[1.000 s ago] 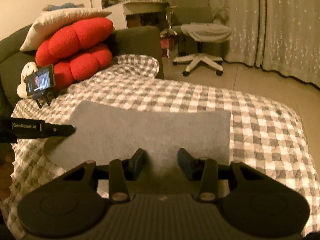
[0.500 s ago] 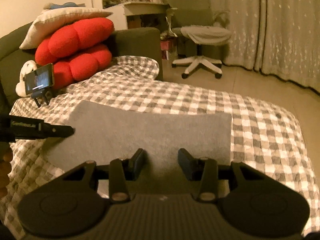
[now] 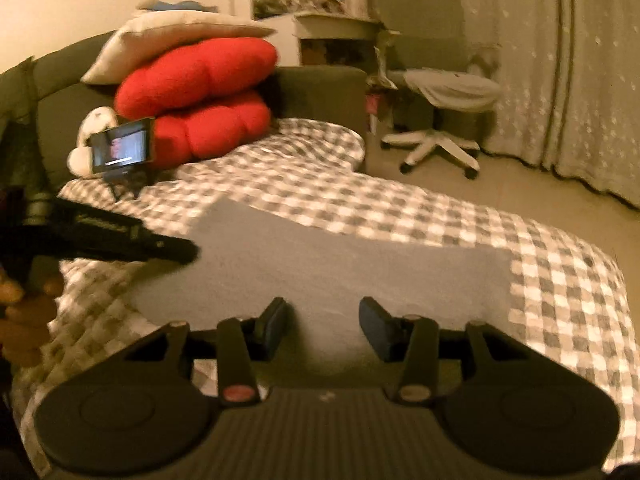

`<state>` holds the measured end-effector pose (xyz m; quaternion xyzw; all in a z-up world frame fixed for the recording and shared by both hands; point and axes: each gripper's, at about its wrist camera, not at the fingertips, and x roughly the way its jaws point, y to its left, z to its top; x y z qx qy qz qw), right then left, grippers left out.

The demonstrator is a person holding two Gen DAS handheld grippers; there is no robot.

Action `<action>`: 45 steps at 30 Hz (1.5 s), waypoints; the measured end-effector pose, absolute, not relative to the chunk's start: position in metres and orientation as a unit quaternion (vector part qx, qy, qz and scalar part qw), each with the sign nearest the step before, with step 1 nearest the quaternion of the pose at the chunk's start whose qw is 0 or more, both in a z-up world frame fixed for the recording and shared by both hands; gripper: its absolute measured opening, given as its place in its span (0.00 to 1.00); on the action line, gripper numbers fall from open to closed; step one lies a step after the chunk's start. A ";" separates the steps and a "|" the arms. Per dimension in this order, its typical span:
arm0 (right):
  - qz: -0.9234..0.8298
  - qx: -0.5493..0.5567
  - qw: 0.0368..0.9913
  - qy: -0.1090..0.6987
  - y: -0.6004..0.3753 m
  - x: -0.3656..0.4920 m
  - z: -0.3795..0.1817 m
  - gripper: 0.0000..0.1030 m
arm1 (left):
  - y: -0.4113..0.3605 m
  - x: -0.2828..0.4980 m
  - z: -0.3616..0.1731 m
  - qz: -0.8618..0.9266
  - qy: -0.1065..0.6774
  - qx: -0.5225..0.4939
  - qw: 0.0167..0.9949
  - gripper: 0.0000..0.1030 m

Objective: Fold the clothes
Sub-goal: 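Lift the folded grey sweater off the bed with the left gripper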

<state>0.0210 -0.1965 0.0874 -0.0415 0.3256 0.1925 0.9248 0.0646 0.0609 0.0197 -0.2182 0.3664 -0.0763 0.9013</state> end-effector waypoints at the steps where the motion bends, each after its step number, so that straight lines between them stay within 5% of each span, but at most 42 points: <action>1: 0.200 -0.045 0.925 0.321 -0.194 0.018 0.089 0.41 | 0.062 0.065 0.020 -0.076 0.367 -0.220 0.901 0.27; 11: 0.257 -0.157 0.909 0.288 -0.145 -0.006 0.079 0.44 | 0.082 0.067 0.021 -0.066 0.369 -0.262 0.889 0.27; 26: 0.256 -0.362 0.872 0.207 -0.066 -0.019 0.036 0.67 | 0.104 0.071 0.008 -0.087 0.389 -0.365 0.841 0.29; 29: 0.250 -0.381 0.869 0.193 -0.053 -0.015 0.029 0.58 | 0.108 0.073 0.005 -0.083 0.392 -0.375 0.836 0.31; 31: 0.246 -0.397 0.865 0.186 -0.046 -0.015 0.024 0.39 | 0.109 0.074 0.004 -0.085 0.393 -0.380 0.833 0.33; 34: 0.245 -0.406 0.863 0.174 -0.041 -0.017 0.020 0.26 | 0.111 0.073 0.002 -0.092 0.396 -0.387 0.828 0.35; 42: 0.248 -0.411 0.864 0.153 -0.042 -0.019 0.017 0.24 | 0.117 0.074 -0.009 -0.129 0.412 -0.432 0.792 0.44; 45: 0.244 -0.415 0.863 0.154 -0.041 -0.014 0.015 0.31 | 0.115 0.073 -0.009 -0.133 0.415 -0.430 0.791 0.48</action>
